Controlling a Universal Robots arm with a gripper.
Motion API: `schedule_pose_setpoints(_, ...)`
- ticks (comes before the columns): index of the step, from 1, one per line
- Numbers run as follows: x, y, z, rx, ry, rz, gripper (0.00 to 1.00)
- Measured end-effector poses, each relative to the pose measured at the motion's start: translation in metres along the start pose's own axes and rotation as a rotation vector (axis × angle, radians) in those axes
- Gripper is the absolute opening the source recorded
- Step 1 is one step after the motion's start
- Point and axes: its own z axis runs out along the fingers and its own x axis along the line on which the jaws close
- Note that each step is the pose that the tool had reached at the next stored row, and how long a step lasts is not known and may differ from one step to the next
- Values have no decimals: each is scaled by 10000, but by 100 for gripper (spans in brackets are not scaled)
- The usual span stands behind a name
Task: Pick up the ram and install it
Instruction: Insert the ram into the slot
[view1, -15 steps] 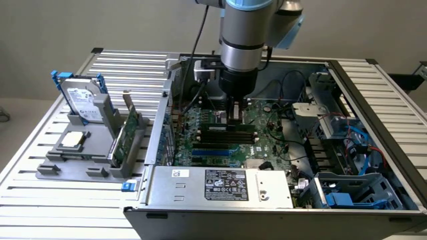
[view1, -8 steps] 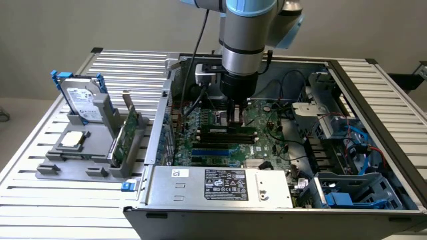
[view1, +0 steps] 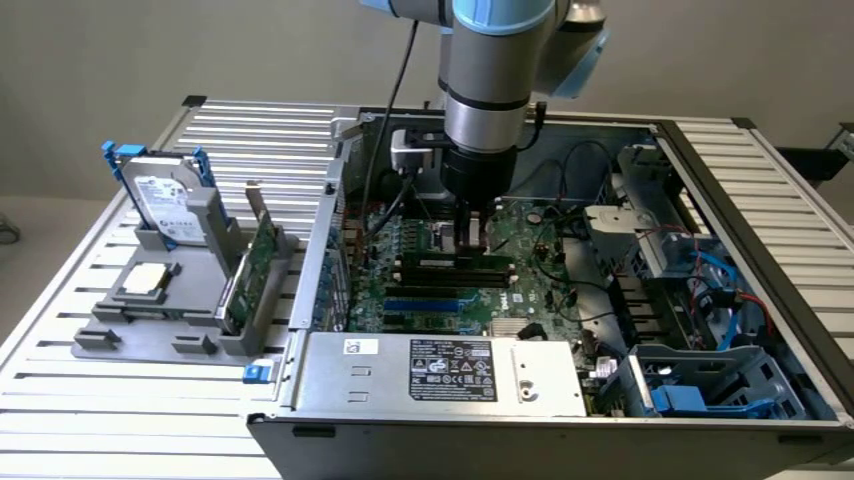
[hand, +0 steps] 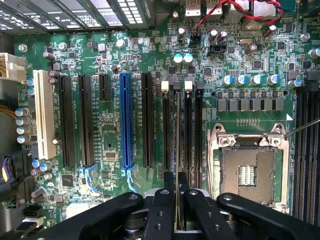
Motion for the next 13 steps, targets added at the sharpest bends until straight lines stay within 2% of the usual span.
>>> schedule_pose_setpoints(13,66,-7,5,7,1,-137,14)
